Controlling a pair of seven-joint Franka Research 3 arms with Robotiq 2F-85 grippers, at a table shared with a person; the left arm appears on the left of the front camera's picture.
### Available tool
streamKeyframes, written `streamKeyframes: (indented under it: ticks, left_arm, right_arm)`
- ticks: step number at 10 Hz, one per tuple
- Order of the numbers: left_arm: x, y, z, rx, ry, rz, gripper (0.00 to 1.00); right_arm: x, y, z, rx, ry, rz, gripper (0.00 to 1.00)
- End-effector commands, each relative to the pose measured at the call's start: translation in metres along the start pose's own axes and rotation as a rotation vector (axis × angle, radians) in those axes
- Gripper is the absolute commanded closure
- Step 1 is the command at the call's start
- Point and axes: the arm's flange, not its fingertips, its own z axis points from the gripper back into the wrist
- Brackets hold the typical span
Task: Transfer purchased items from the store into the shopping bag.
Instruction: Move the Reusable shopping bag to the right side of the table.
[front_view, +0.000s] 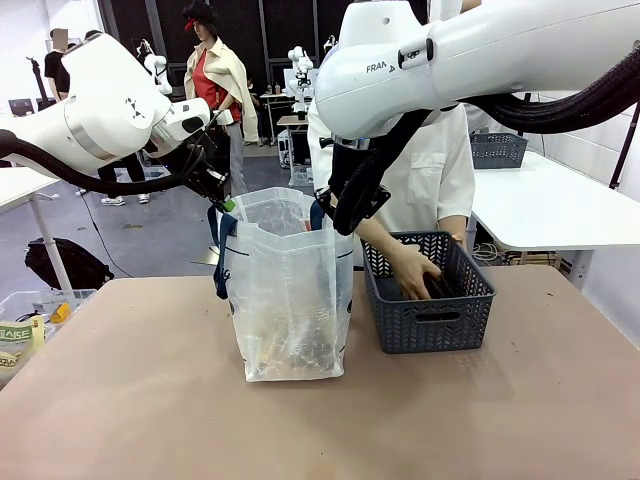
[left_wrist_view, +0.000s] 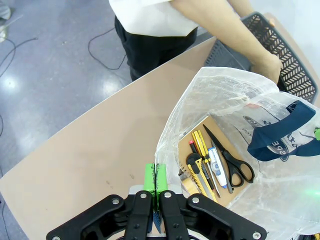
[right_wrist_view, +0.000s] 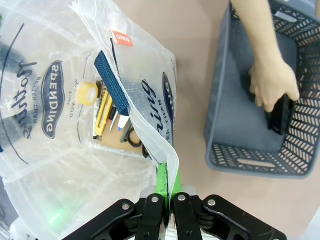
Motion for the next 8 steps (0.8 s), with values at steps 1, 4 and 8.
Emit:
streamKeyframes:
  ticks: [1, 4, 8]
  left_arm:
    - [-0.0007, 0.0019, 0.0013, 0.004, 0.001, -0.001, 1.00]
    - [-0.0007, 0.0019, 0.0013, 0.004, 0.001, -0.001, 1.00]
    - [-0.0007, 0.0019, 0.0013, 0.004, 0.001, -0.001, 1.00]
  right_arm:
    - [0.0005, -0.0002, 0.0010, 0.011, -0.004, -0.003, 1.00]
    - [0.0005, -0.0002, 0.0010, 0.011, -0.004, -0.003, 1.00]
    - [0.0005, -0.0002, 0.0010, 0.011, -0.004, -0.003, 1.00]
